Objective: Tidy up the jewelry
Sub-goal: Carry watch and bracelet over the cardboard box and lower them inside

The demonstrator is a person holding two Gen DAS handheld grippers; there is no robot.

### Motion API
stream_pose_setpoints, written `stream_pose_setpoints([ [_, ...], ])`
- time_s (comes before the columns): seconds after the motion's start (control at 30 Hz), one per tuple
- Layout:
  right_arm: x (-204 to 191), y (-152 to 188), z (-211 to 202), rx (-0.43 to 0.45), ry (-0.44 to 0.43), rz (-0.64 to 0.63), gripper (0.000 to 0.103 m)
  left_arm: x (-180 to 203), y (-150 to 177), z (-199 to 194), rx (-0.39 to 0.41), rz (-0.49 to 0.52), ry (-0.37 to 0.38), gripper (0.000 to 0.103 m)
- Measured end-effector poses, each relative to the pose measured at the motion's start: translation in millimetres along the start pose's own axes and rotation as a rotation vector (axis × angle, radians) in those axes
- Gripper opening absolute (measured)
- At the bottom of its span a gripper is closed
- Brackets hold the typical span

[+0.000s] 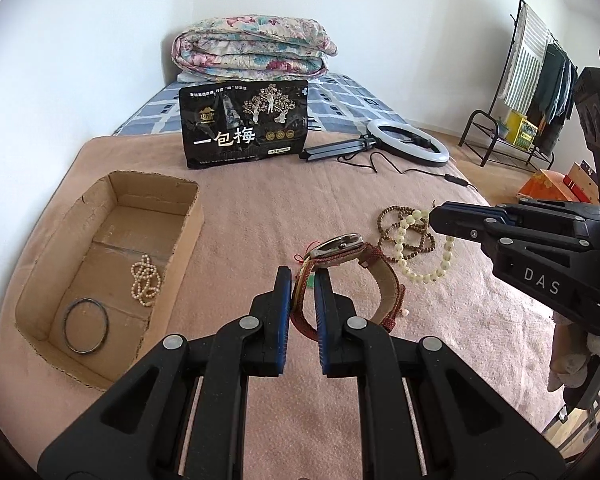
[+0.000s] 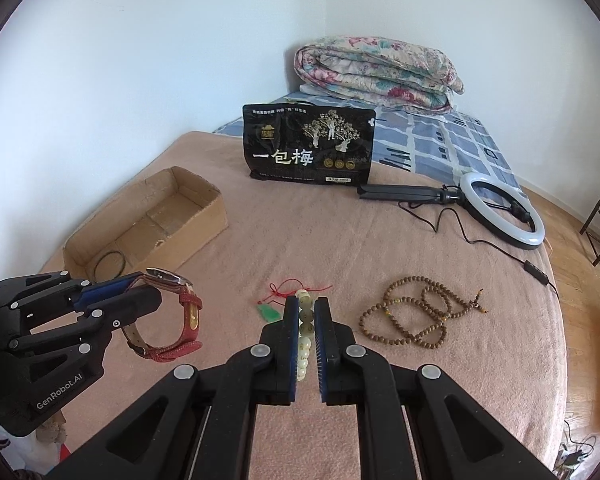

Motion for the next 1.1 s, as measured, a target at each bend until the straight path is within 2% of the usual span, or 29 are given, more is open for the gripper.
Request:
stream_pose_setpoints([
  [0.5, -63.0, -40.5, 3.2, 0.044, -0.059, -0.067, 0.005, -73.2, 2.5, -34.5, 0.038, -0.077, -0.089, 0.01],
  [0.83, -108.2, -64.6, 21.3, 0.052, -0.105, -0.112, 0.005, -129.7, 9.6, -40.1, 0.037, -0.129, -0.162, 0.01],
  [1.1, -134.4, -81.6, 40.2, 0.043, -0.132, -0.133, 0.005, -164.8, 15.3, -38.6, 0.026, -0.174, -0.194, 0.01],
])
Point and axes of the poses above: each gripper's, at about its wrist camera, not at the fingertips, and z roughly the way its jaws point, x to its right, y to its underside, the point moved 3 cm from there along z, roughly the way its jaws point, and after that the axes turned 7 degrees about -x, right-handed, at the moved point
